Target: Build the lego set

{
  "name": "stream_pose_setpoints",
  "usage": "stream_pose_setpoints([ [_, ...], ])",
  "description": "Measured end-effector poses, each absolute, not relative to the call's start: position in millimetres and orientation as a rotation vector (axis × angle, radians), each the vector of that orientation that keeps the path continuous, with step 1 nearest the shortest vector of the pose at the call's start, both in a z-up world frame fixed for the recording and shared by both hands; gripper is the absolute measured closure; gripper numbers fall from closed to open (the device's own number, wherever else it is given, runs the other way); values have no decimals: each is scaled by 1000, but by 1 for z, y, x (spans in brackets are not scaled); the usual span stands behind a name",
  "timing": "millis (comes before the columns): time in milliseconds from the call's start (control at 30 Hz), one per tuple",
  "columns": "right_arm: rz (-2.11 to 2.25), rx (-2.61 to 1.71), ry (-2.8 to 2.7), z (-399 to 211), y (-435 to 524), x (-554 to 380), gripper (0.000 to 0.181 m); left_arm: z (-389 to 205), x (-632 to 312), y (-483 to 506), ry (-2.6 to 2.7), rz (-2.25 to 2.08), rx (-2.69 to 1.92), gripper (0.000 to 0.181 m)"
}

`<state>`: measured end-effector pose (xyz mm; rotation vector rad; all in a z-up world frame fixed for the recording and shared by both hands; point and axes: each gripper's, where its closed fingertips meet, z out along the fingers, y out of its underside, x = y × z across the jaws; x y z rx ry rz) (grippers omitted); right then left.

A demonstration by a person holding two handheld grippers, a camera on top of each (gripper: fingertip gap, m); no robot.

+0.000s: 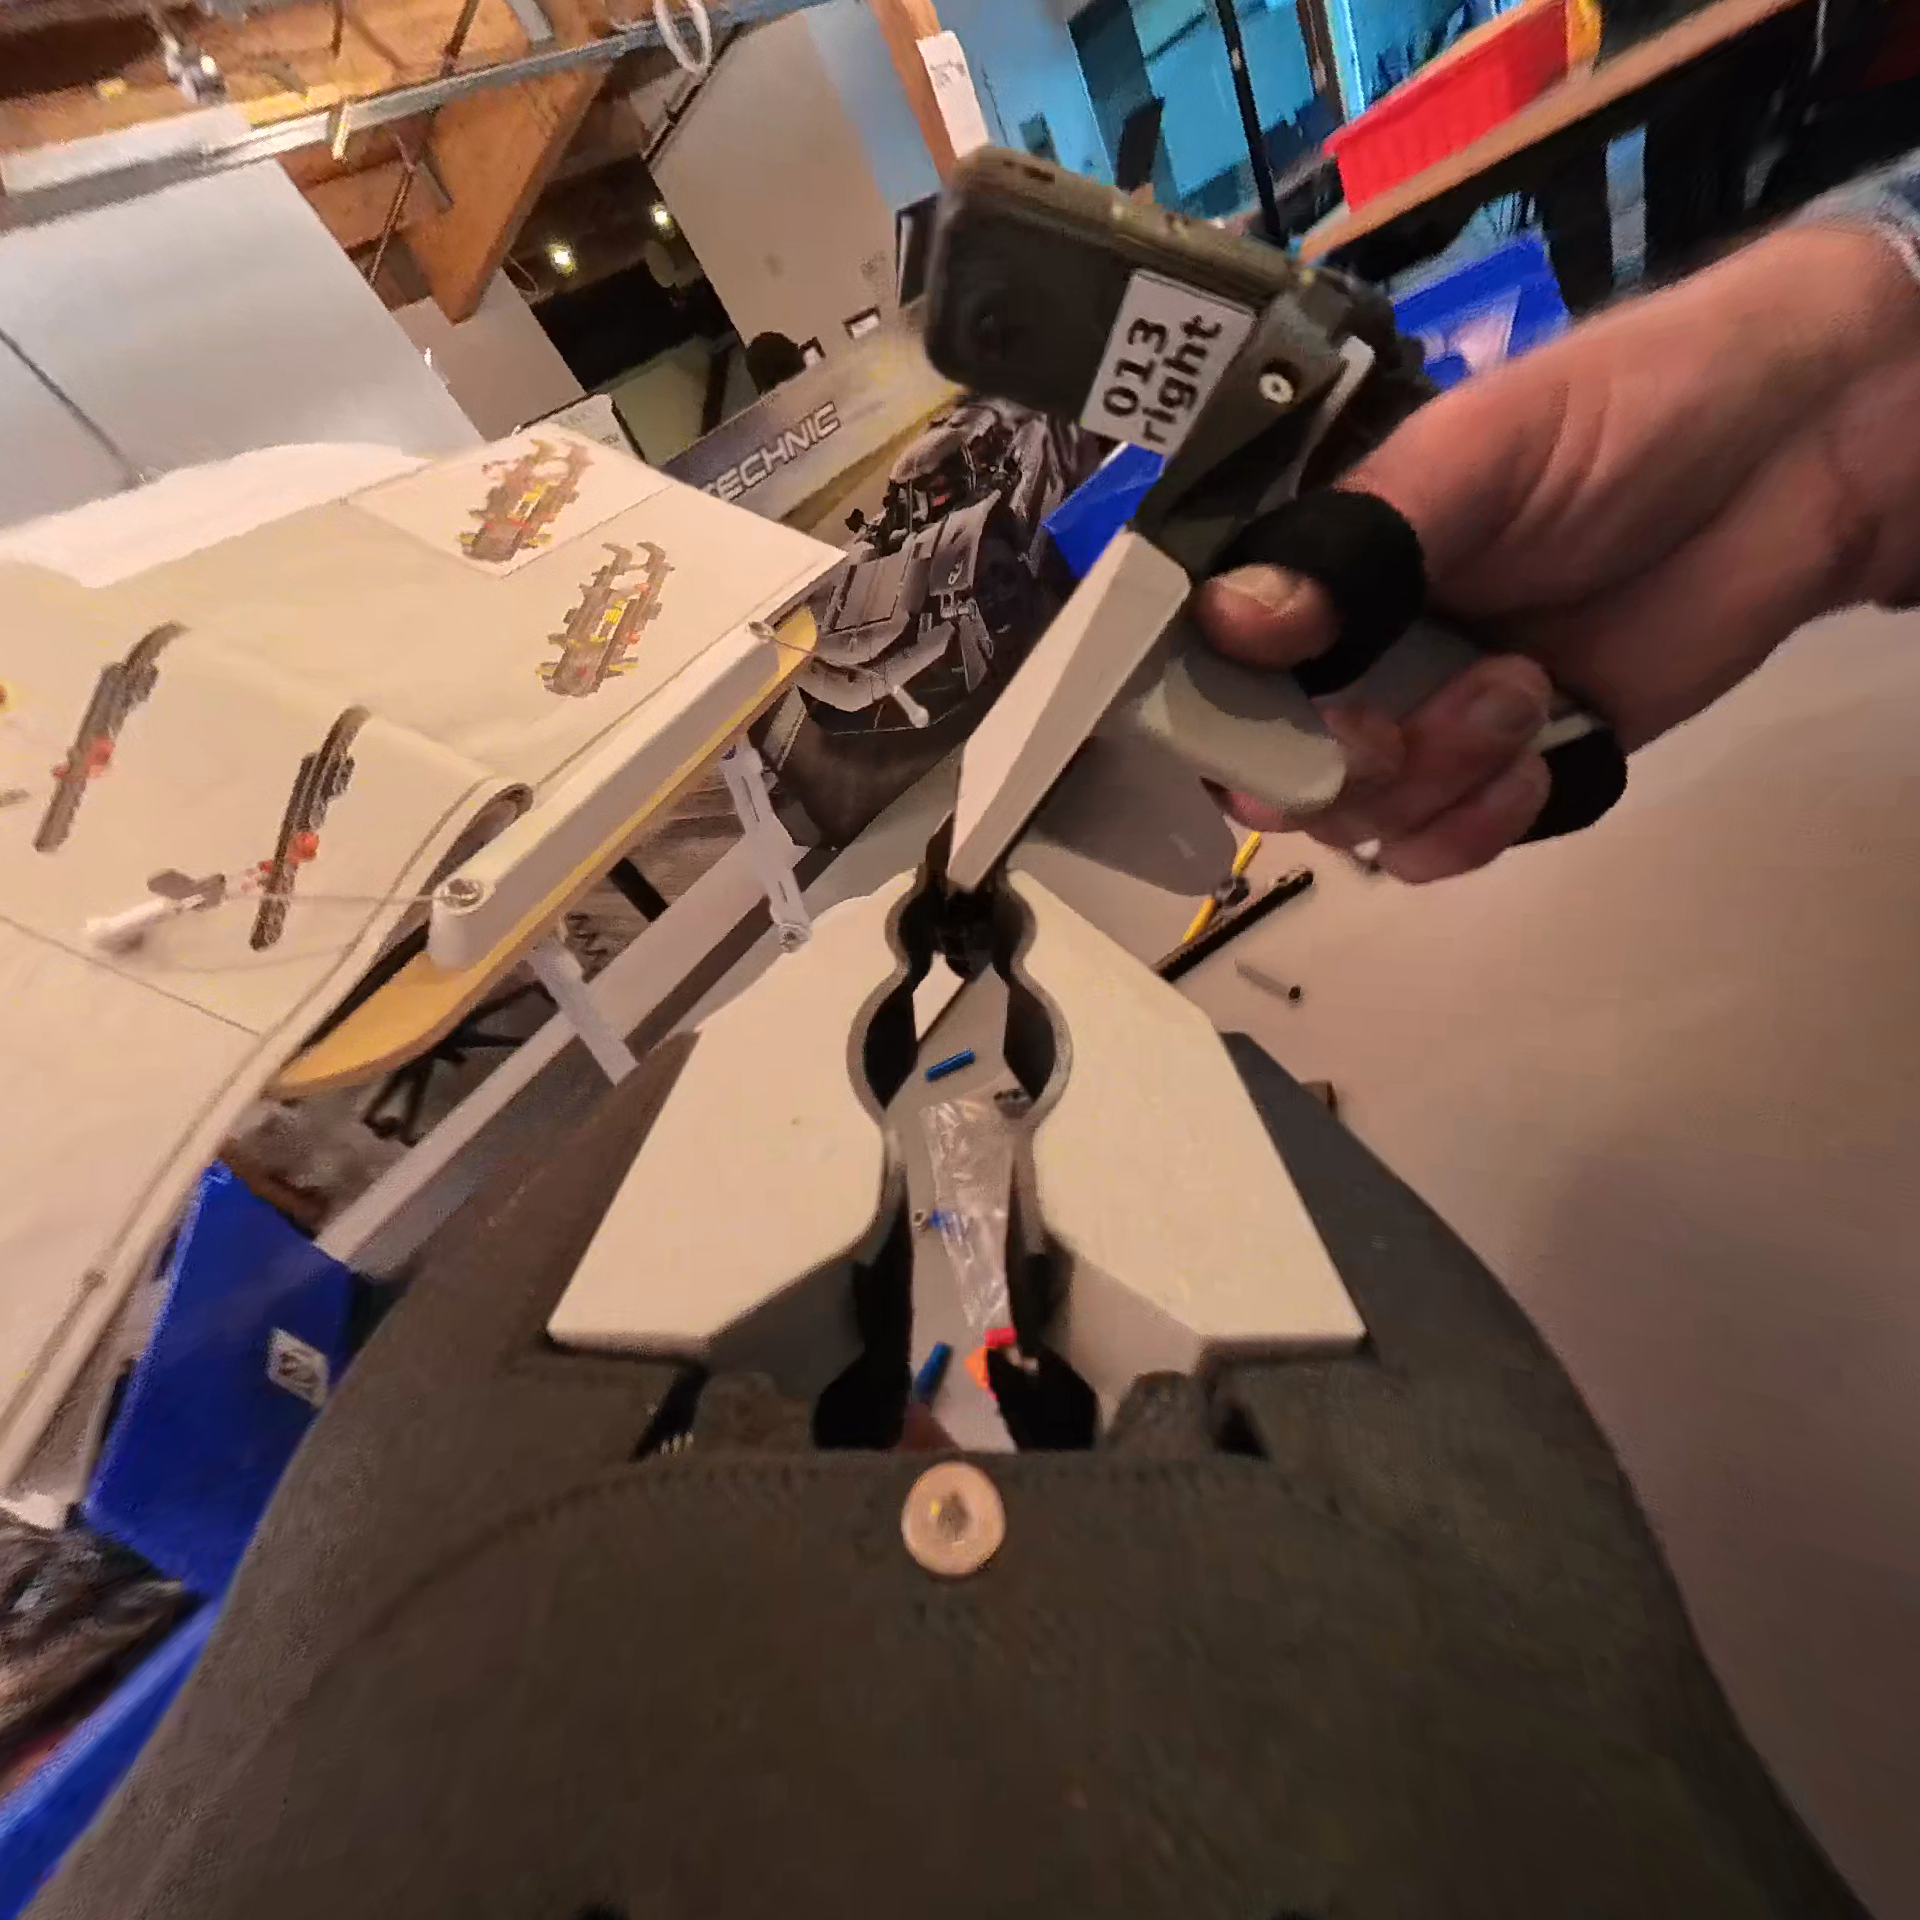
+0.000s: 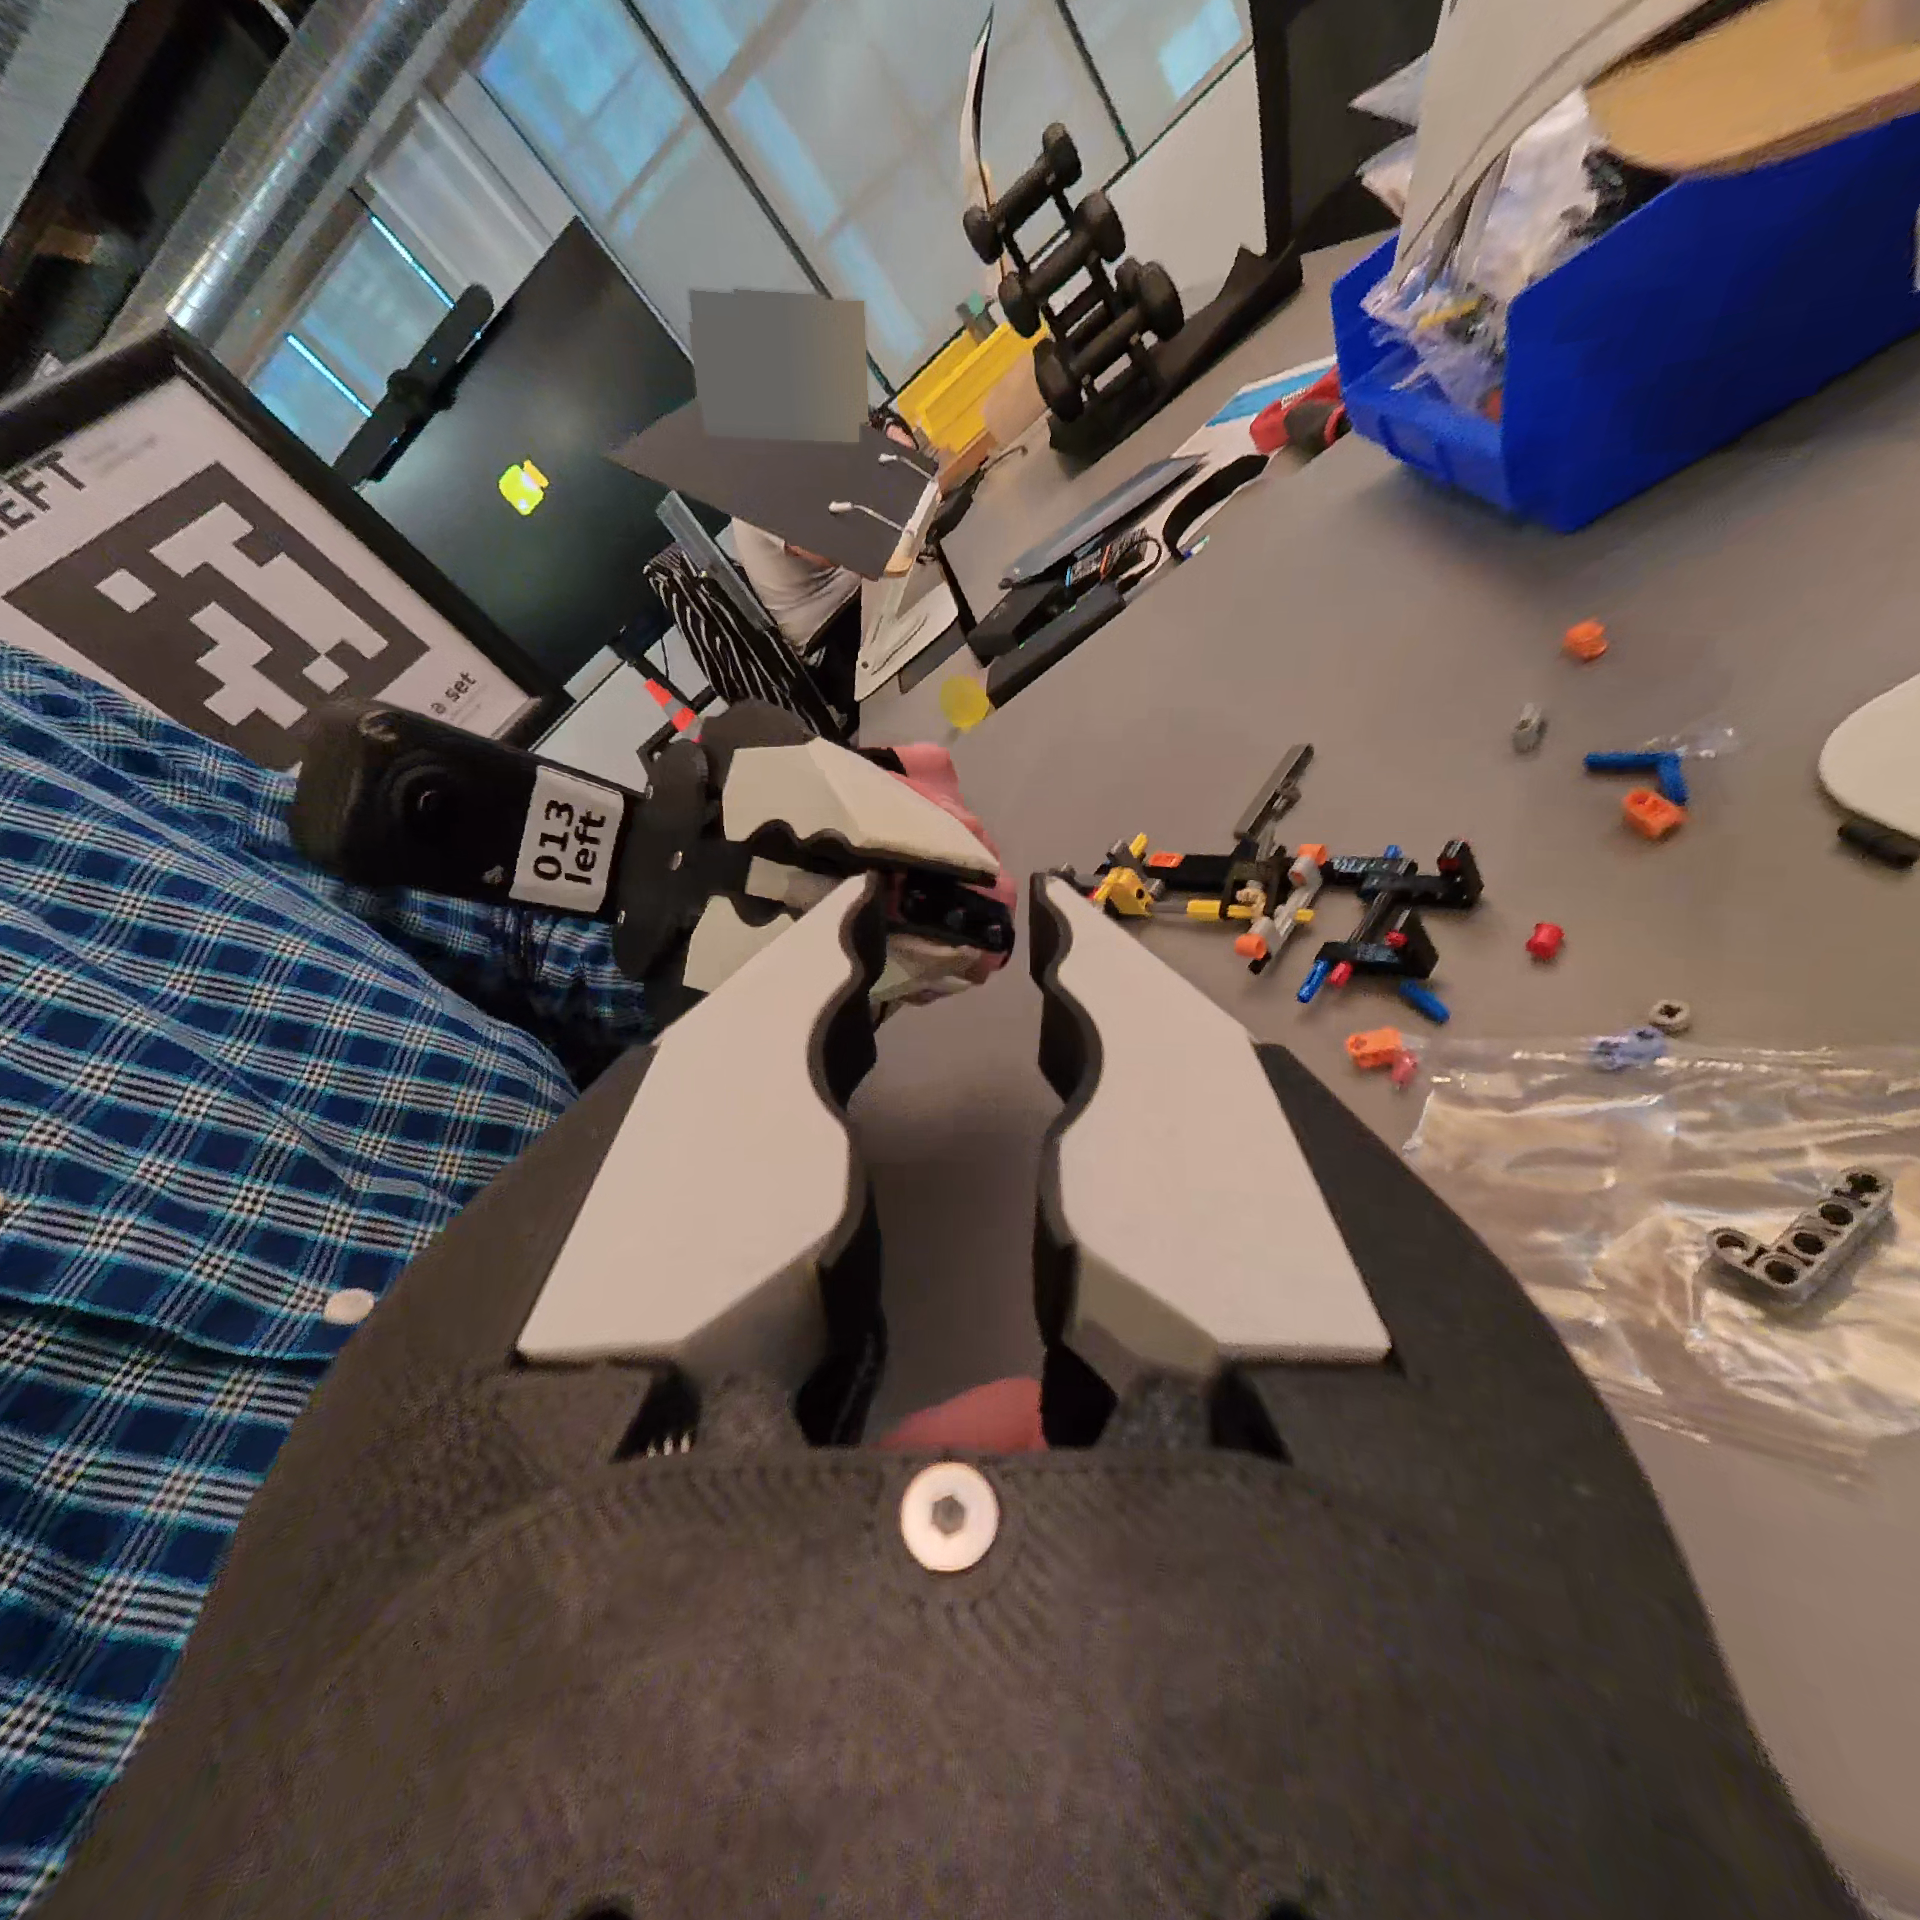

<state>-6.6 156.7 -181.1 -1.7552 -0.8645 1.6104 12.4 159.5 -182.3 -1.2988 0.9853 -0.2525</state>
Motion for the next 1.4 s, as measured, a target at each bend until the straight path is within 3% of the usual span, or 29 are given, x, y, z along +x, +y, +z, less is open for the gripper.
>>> stream_pose_setpoints([
  [33,1586,-1752,-852,-180,161,-6,154,-180,12,161,955,-298,-1312,173],
  [267,1357,-1727,-872,-168,175,1,146,-166,6,172,790,-565,-1358,173],
  [400,1452,-1722,-834,-160,167,1,144,-159,7,172,802,-549,-1319,173],
  [600,1490,-1662,-882,-160,157,5,150,-147,11,166,751,-748,-1303,173],
  [867,876,-1467,-1173,-146,155,1,163,-127,10,161,564,-1221,-1314,173],
  [1067,824,-1454,-1190,-144,153,-1,176,-134,15,159,530,-1263,-1335,173],
  [1400,862,-1492,-1162,-150,150,0,177,-139,15,156,507,-1285,-1352,173],
])
